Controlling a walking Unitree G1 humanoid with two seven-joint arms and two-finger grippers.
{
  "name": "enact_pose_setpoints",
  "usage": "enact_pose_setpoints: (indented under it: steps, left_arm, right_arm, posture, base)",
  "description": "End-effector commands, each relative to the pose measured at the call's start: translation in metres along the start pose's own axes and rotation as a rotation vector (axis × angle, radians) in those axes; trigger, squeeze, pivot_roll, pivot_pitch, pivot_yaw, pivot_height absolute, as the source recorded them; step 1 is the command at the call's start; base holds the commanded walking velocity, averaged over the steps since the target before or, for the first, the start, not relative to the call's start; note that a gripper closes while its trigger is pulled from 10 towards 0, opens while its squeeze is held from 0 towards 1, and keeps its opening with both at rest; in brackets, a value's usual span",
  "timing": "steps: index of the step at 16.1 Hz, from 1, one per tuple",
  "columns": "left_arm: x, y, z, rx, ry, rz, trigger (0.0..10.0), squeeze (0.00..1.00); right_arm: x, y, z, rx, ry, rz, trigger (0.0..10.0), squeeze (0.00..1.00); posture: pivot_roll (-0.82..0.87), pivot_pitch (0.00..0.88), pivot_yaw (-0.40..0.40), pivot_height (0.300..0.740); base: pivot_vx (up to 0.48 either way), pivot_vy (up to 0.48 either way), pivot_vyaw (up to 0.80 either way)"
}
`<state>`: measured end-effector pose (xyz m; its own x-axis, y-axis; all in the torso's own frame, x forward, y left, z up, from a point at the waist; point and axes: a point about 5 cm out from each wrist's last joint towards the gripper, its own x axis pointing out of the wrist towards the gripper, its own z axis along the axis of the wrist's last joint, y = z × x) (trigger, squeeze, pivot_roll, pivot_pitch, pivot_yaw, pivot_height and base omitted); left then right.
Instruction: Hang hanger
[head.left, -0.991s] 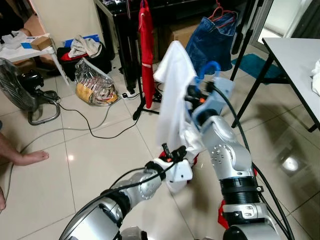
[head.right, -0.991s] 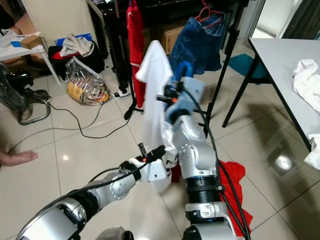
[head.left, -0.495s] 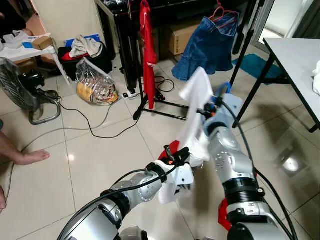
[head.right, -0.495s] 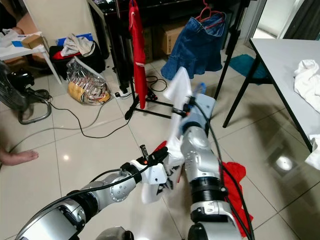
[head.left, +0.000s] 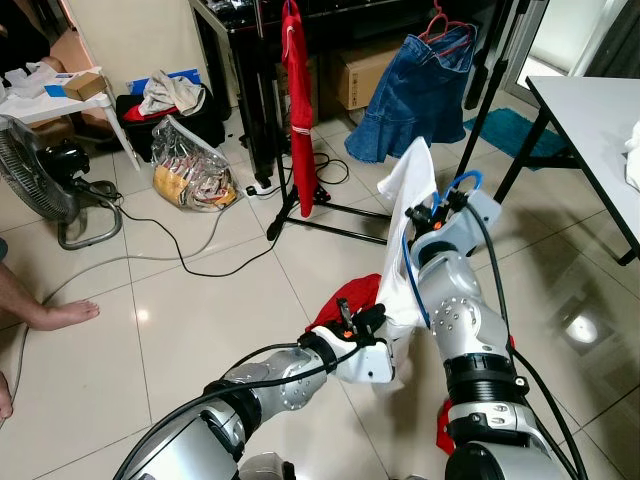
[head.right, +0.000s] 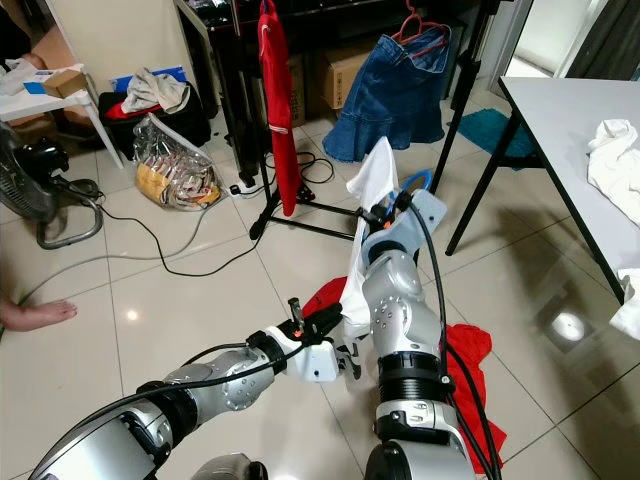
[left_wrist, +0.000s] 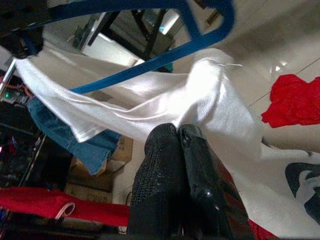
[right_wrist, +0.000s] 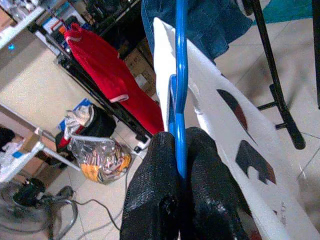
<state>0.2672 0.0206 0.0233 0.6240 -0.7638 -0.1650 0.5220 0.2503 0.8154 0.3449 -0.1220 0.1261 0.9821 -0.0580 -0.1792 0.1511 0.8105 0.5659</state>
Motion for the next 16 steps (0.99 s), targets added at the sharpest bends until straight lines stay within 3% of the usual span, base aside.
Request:
enact_pose_setpoints:
  steps: [1, 4, 7, 11, 13, 16]
  left_arm:
    - [0.002, 0.001, 0.003, 0.030, -0.021, -0.004, 0.0, 0.00]
    - [0.005, -0.004, 0.009, 0.071, -0.054, -0.039, 0.0, 0.00]
    - [0.008, -0.007, 0.015, 0.097, -0.083, -0.061, 0.0, 0.00]
    - [0.010, -0.009, 0.021, 0.135, -0.135, -0.072, 0.0, 0.00]
    - [0.007, -0.011, 0.020, 0.140, -0.134, -0.082, 0.0, 0.00]
    - [0.005, -0.014, 0.018, 0.134, -0.126, -0.087, 0.0, 0.00]
  right_arm:
    - [0.001, 0.013, 0.009, 0.025, -0.026, 0.033, 10.0, 0.00]
    - [0.000, 0.014, 0.009, 0.040, -0.035, 0.052, 10.0, 0.00]
    - [-0.003, 0.017, 0.010, 0.156, -0.061, 0.118, 10.0, 0.00]
    - [-0.015, 0.024, 0.006, 0.258, -0.094, 0.381, 10.0, 0.00]
    - [-0.026, 0.037, 0.006, 0.253, -0.101, 0.526, 10.0, 0.00]
    - [-0.034, 0.051, 0.007, 0.179, -0.124, 0.645, 10.0, 0.00]
  posture:
    - [0.08, 0.000, 0.045, 0.740]
    - [0.08, 0.000, 0.048, 0.740]
    - [0.07, 0.000, 0.052, 0.740]
    - [0.07, 0.000, 0.053, 0.740]
    - [0.07, 0.001, 0.054, 0.740]
    - [0.07, 0.003, 0.058, 0.740]
  base:
    - [0.000, 0.000, 0.00]
    - [0.000, 0.000, 0.00]
    - [0.000, 0.000, 0.00]
    - [0.000, 0.000, 0.00]
    - [0.000, 0.000, 0.00]
    - [0.000, 0.000, 0.00]
